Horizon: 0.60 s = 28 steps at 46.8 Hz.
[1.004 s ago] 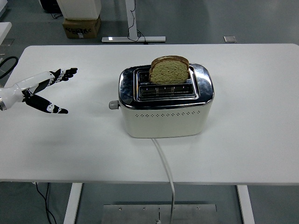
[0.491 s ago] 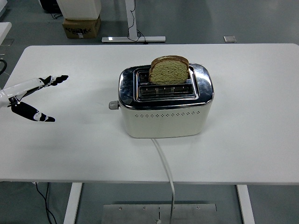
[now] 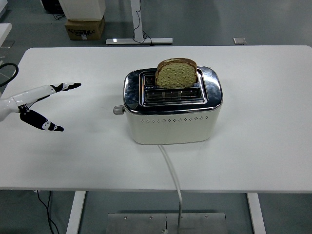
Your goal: Press down toaster
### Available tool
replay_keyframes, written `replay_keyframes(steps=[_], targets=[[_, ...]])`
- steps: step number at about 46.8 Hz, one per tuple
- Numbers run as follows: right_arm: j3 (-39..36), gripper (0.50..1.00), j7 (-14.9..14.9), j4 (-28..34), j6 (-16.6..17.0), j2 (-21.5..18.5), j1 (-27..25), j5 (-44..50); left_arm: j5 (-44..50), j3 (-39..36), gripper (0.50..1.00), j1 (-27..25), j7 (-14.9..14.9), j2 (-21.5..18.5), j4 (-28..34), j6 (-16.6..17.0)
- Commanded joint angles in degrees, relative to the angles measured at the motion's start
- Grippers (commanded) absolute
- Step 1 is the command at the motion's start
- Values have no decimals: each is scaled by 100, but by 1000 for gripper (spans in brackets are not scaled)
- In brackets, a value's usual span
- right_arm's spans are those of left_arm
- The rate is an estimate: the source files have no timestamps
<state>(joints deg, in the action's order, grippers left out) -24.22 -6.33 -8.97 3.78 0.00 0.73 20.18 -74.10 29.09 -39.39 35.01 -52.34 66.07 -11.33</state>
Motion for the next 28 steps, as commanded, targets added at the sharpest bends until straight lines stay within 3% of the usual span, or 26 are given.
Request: replay_keyframes(steps=[1,13,28], targets=[[-3,1000,1,0,0,0,-2,-5,-52,1,1000,80,-1,-22,90,17],[6,1000,1,0,0,0,-3,3,-70,1,1000,80,-1,83,116,96],[-3,998,1,0,0,0,-3,-5,-413,1,1000,19,-1,505,116,96]])
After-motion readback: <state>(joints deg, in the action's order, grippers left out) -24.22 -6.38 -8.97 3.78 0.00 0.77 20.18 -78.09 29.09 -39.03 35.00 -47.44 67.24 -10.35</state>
